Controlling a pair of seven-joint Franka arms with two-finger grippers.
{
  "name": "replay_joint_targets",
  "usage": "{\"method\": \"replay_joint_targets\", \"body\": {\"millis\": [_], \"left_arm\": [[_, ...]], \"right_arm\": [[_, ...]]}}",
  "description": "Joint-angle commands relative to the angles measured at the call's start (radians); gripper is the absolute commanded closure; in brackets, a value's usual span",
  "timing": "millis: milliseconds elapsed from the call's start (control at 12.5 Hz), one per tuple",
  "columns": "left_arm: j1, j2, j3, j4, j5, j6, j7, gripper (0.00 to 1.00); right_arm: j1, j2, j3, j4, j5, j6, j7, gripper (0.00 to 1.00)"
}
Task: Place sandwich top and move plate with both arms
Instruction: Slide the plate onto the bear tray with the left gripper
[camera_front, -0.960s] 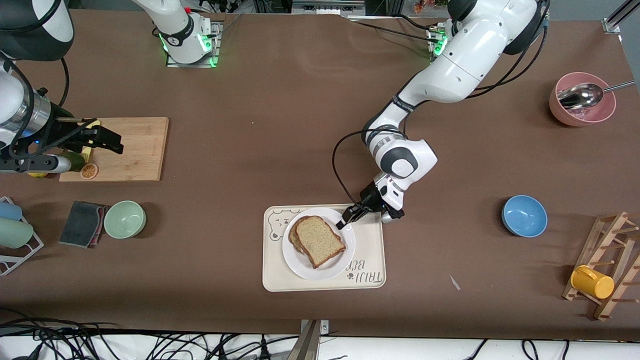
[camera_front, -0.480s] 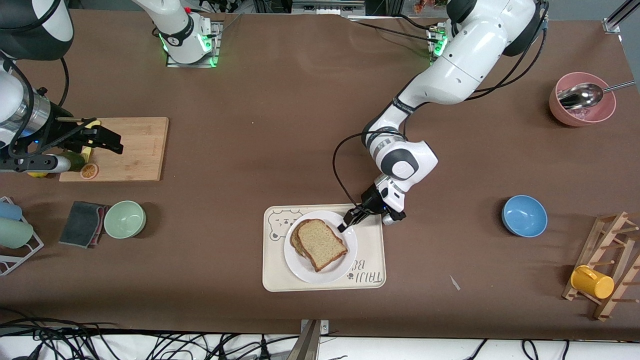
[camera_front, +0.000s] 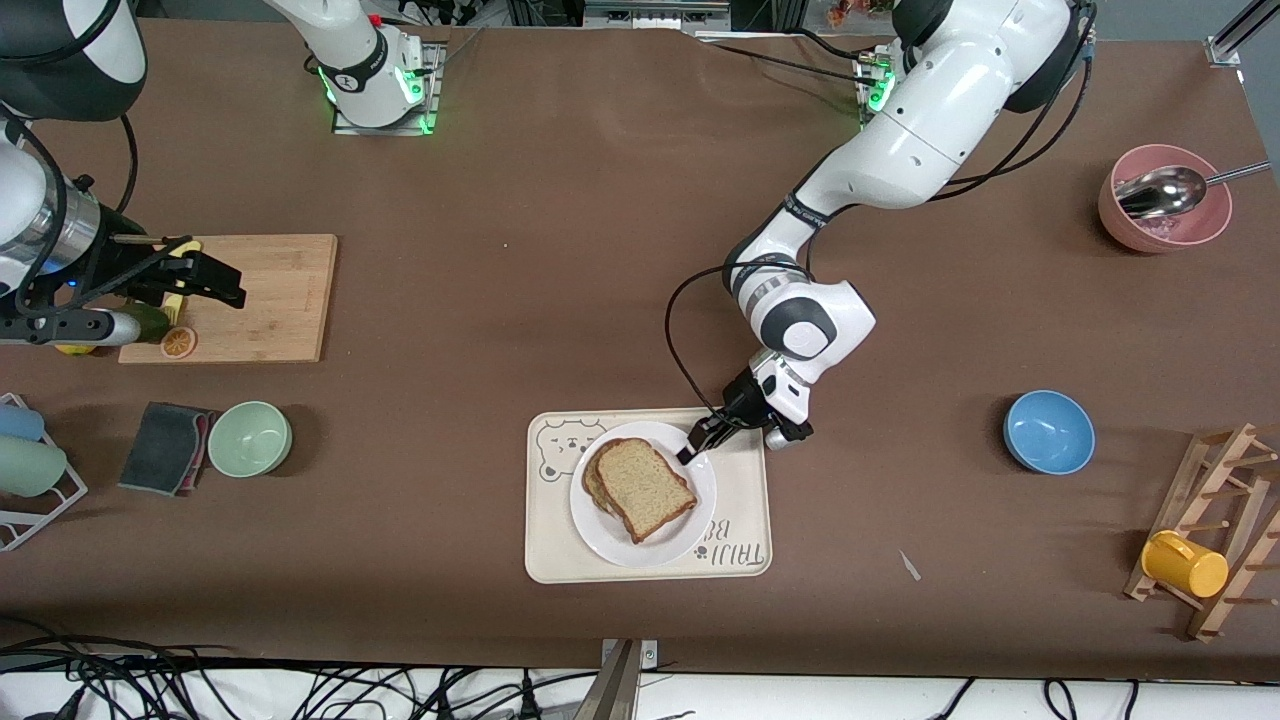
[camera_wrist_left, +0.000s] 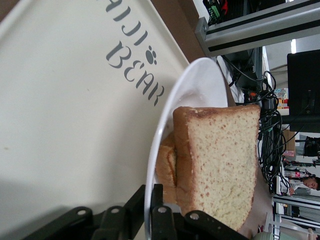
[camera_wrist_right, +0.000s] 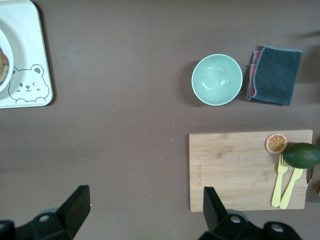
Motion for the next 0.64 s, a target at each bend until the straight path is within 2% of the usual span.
{"method": "replay_joint_targets", "body": {"millis": [0,240,480,560], "left_arm": [[-0.001,-0.009,0.005,0.021,-0.028,0.027,0.007,0.72],[0.022,-0.026,0.003,0.018,-0.028,0.029,0.007,0.63],[0.062,-0.069,-0.005,-0.006,-0.026,0.029,0.007,0.63],[0.07,-0.083,-0.006,-0.011,-0.026,0.03,0.007,0.6]], "right_arm": [[-0.005,-0.021,0.002,-0.02,-0.021,0.037,0.098,0.0],[-0.003,-0.021,0.003,-0.018,-0.044,0.079,0.112,0.0],[0.001,-0.024,0.006,-0.018,-0.076,0.085,0.112,0.0],[0.003,-0.024,0.008,-0.015,-0.076,0.068,0.114,0.0]]}}
